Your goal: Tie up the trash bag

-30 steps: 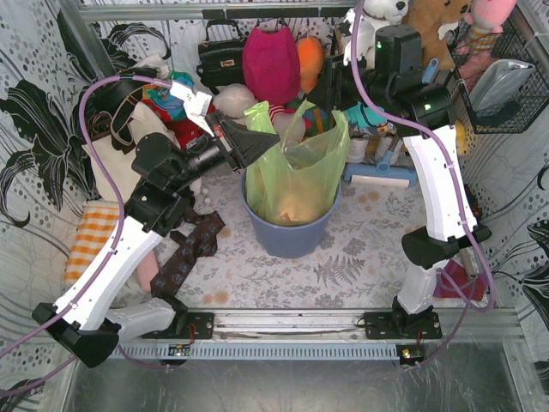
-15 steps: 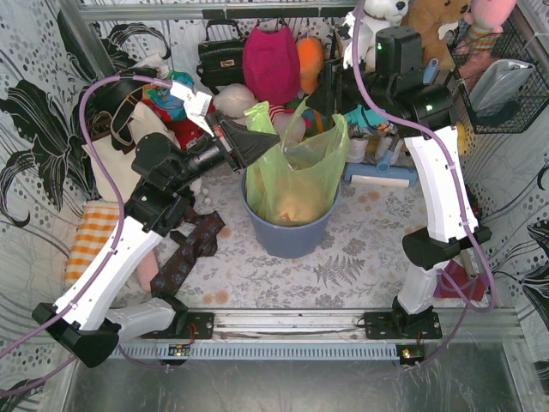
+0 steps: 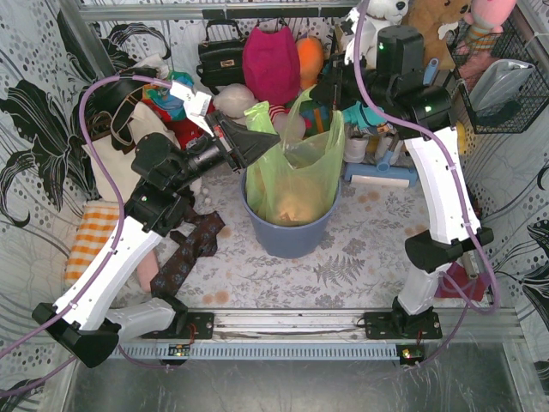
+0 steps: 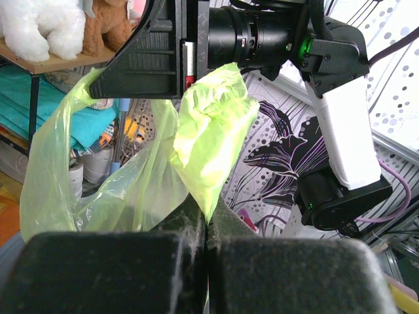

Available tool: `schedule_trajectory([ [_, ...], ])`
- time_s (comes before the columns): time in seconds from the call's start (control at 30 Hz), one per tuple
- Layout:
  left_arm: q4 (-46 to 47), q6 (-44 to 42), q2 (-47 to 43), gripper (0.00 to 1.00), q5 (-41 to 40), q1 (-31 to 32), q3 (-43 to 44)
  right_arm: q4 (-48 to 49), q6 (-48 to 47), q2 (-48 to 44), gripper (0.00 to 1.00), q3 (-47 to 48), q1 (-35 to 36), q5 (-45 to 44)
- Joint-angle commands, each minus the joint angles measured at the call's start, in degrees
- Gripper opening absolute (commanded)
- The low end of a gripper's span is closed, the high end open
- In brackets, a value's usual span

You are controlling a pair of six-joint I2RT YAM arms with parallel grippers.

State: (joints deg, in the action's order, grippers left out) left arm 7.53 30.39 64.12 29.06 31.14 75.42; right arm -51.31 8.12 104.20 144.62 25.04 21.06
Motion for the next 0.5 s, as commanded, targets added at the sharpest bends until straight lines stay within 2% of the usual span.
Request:
schedule_trajectory([
  [0.0, 3.57, 0.22, -1.16, 0.00, -0.70, 0.23, 1.61, 13.54, 4.16, -5.96, 0.13, -4.85, -0.21, -1.57],
  [0.2, 2.28, -1.10, -1.82, 0.00, -2.93, 0.20, 2.24, 21.10, 6.14, -11.04, 0.13, -7.42, -0.08, -3.41],
  [0.47, -4.38, -6.96, -0.42, 0.00, -11.22, -1.55, 9.26, 24.77, 4.24, -18.52, 0.00, -13.71, 1.64, -9.85],
])
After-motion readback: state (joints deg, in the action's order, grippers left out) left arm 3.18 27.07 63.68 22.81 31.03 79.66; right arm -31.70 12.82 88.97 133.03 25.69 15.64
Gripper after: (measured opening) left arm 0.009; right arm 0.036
